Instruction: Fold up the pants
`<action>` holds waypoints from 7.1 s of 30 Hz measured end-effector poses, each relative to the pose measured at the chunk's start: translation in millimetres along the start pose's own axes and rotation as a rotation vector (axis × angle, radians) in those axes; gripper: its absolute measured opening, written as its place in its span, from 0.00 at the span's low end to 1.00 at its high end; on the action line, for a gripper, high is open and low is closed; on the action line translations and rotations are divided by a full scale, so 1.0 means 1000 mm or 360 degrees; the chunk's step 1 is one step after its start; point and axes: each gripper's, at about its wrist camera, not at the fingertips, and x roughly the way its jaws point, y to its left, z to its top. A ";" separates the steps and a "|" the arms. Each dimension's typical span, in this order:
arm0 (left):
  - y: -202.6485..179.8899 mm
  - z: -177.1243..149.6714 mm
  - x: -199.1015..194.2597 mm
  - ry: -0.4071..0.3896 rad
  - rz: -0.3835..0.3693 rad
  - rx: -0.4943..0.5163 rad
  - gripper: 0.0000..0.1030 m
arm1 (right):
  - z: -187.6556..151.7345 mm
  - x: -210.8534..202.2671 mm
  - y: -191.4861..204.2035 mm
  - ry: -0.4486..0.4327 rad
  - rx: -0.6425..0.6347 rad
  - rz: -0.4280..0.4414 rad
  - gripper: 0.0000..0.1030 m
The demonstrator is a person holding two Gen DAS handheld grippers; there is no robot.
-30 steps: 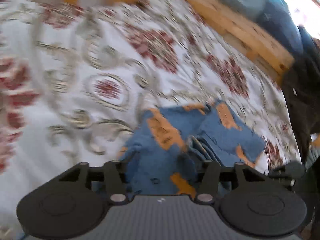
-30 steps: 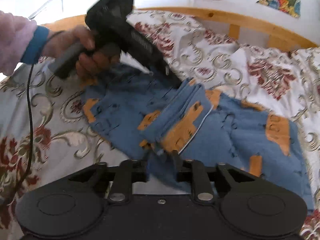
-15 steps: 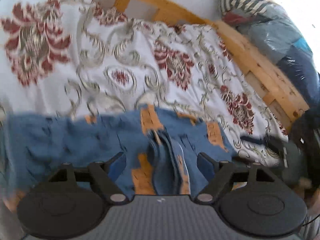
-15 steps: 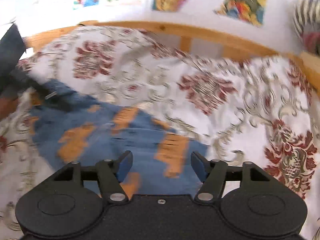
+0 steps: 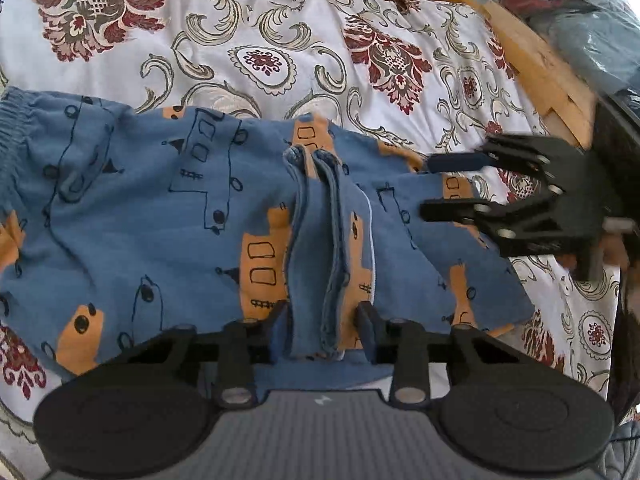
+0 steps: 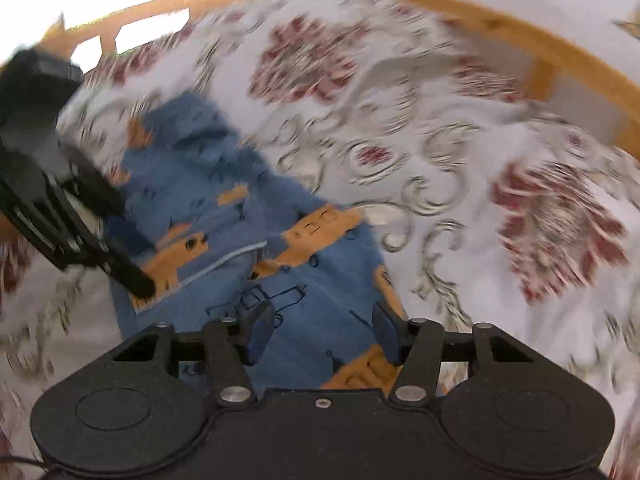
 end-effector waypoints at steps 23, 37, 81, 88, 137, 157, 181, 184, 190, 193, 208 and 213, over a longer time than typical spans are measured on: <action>0.005 -0.012 -0.006 0.0030 0.0038 -0.0166 0.20 | 0.008 -0.016 0.019 -0.0097 -0.0171 -0.0131 0.38; 0.011 -0.036 -0.059 -0.0198 0.0306 -0.0129 0.51 | 0.017 -0.019 0.035 -0.0161 -0.0050 -0.0088 0.53; 0.112 -0.034 -0.077 -0.0655 0.0391 -0.0817 0.12 | 0.186 0.111 0.054 -0.0200 0.0462 0.0588 0.61; 0.118 -0.036 -0.080 -0.0663 0.0340 -0.0867 0.15 | 0.107 0.045 0.066 -0.0386 0.0566 0.0152 0.59; -0.101 -0.030 -0.040 -0.0674 0.0380 0.0600 0.17 | -0.012 -0.049 -0.008 -0.0559 0.1429 0.0364 0.71; -0.158 -0.044 -0.031 -0.0731 0.0505 0.0808 0.17 | 0.014 -0.070 -0.001 -0.0449 0.1160 0.0214 0.11; -0.225 -0.053 0.070 -0.0502 0.0362 0.0931 0.23 | -0.101 -0.078 -0.040 -0.0393 0.1250 0.0023 0.11; -0.216 -0.052 0.069 -0.0478 0.0287 0.0873 0.28 | -0.102 -0.075 -0.040 -0.0386 0.1236 -0.0008 0.11; -0.205 -0.049 0.064 -0.0435 0.0187 0.0751 0.43 | -0.105 -0.077 -0.037 -0.0382 0.1247 -0.0069 0.27; -0.203 -0.049 0.059 -0.0409 0.0153 0.0713 0.55 | -0.109 -0.083 -0.035 -0.0382 0.1264 -0.0123 0.39; -0.155 -0.052 -0.013 -0.0582 0.0365 0.0449 0.96 | -0.119 -0.118 0.025 -0.0559 0.1127 -0.0529 0.84; -0.116 -0.045 -0.015 -0.0610 0.0496 0.0341 0.94 | -0.103 -0.107 0.081 -0.0615 0.0788 -0.0639 0.73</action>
